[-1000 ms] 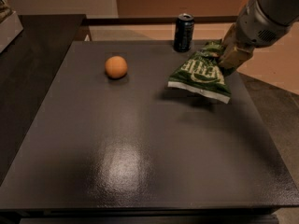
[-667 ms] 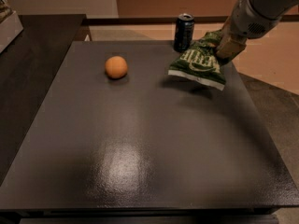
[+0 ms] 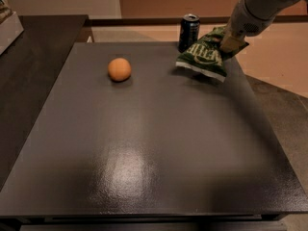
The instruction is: Move green jalapeno chip bag near pepsi can
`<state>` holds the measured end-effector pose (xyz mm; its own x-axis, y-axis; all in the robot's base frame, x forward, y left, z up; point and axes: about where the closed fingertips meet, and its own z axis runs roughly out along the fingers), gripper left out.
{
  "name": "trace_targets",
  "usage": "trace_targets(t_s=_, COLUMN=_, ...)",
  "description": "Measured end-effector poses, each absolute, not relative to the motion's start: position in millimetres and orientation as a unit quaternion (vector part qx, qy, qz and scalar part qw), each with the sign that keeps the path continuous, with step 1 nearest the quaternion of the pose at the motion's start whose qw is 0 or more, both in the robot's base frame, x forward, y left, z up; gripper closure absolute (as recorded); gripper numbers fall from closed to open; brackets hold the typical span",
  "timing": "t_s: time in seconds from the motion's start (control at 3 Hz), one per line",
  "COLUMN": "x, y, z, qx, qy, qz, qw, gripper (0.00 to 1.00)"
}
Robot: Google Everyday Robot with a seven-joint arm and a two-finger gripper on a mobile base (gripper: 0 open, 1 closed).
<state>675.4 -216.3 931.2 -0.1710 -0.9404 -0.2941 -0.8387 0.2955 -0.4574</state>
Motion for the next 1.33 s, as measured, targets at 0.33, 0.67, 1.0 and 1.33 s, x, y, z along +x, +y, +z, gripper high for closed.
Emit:
trace_targets(t_s=0.33, x=693.9, y=-222.5, z=920.2, qx=-0.573, qy=0.769, qz=-0.105, qw=0.265, gripper=0.59)
trace_targets(t_s=0.67, x=706.3, y=-226.5, z=910.0, qx=-0.563, qy=0.776, qz=-0.109, qw=0.261, gripper=0.36)
trace_targets(t_s=1.0, x=706.5, y=-225.5, z=907.8, qx=-0.564, qy=0.776, qz=-0.107, qw=0.26, gripper=0.12)
trace_targets(t_s=1.33, x=706.9, y=-224.5, z=905.6, qx=-0.565, qy=0.776, qz=-0.106, qw=0.258, gripper=0.0)
